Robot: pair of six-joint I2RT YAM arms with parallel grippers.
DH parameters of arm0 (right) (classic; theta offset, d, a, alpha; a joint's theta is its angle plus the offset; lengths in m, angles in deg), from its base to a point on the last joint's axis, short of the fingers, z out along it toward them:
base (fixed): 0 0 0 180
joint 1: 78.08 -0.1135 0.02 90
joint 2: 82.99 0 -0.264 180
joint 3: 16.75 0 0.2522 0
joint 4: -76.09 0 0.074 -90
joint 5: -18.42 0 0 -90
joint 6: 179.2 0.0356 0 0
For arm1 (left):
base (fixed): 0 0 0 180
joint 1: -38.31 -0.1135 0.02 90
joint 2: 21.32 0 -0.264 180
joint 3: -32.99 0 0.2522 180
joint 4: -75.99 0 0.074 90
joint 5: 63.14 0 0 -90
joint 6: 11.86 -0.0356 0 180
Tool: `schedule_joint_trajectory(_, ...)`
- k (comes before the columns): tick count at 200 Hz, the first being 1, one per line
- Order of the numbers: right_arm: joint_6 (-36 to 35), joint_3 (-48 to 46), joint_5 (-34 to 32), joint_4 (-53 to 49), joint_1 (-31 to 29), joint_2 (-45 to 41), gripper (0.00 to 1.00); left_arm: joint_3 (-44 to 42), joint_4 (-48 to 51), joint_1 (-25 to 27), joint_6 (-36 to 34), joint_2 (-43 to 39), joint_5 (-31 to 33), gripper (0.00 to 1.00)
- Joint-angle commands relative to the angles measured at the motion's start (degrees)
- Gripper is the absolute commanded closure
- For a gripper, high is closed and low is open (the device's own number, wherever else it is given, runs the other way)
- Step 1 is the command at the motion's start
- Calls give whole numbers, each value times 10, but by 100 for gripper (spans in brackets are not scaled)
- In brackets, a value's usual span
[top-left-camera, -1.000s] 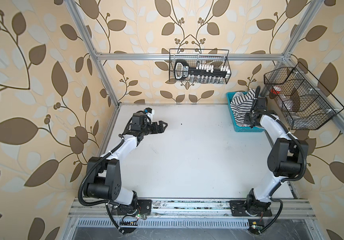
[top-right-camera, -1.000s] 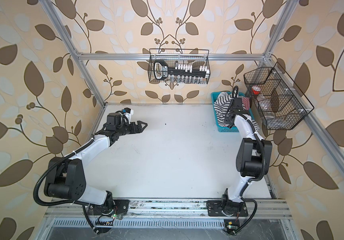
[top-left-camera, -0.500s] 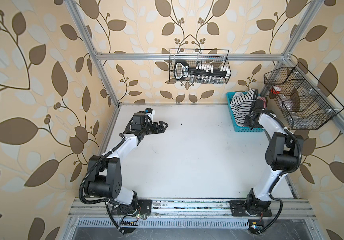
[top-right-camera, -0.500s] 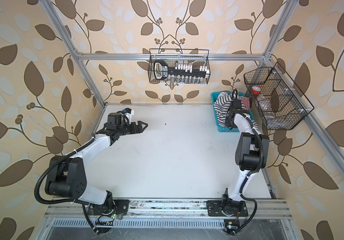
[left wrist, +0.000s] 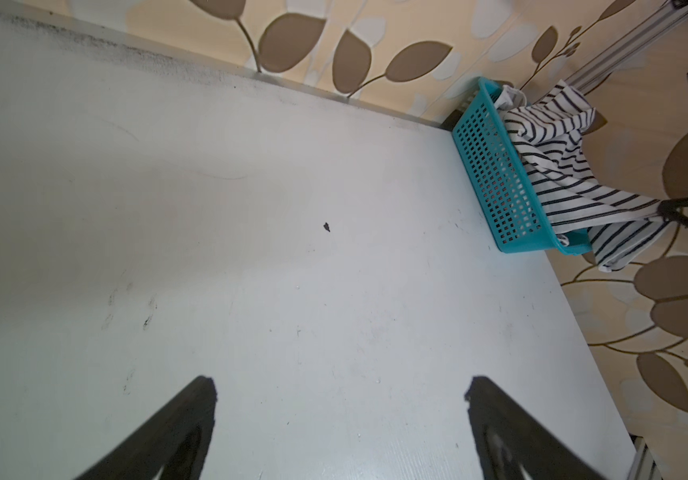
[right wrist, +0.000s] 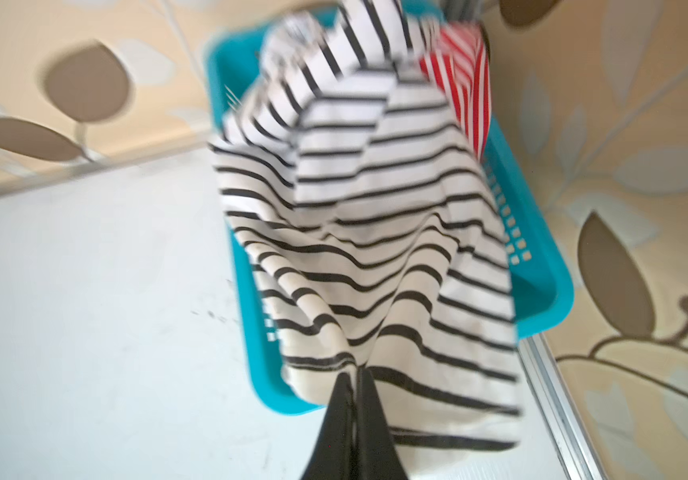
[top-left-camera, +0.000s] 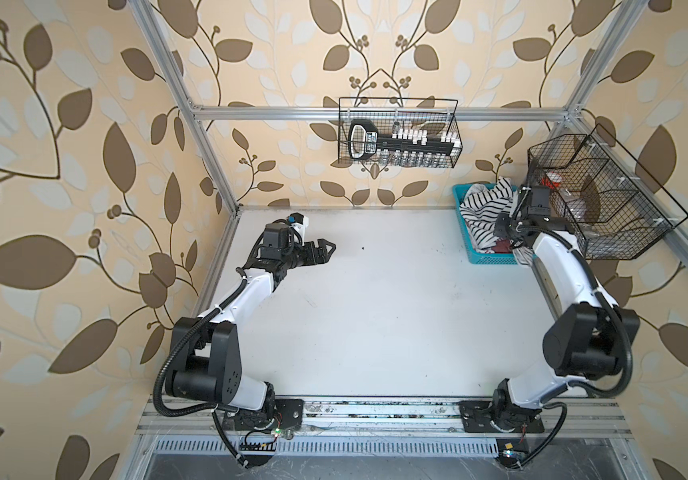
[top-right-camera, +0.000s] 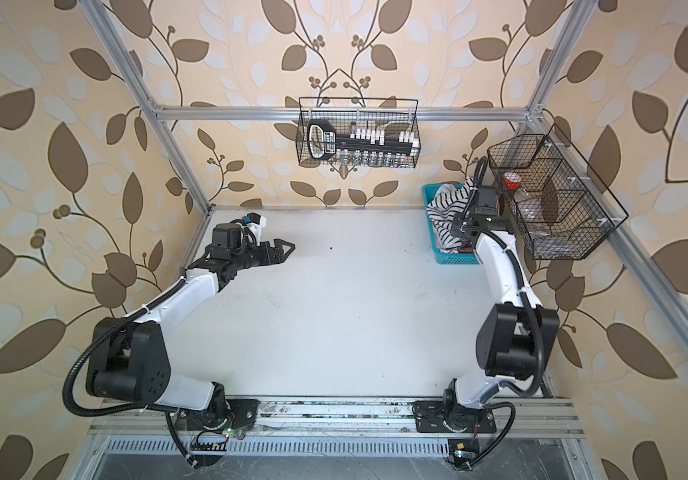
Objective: Fold and stack the tank tops
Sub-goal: 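Lift the striped tank top out with the right gripper and drop it on the table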
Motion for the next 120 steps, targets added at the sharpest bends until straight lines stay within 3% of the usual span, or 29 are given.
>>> schedule_joint_trajectory(1,-23,-3,25,15,-38,-58,100,-3,-38,8,18,-49,-3,3)
schedule_joint_trajectory(71,-24,98,86,13,-164,-176,100,-8,-19,26,46,-184,25,3)
schedule_joint_trajectory(120,2,139,197,9,-213,-201,100,-2,24,31,53,-283,51,2)
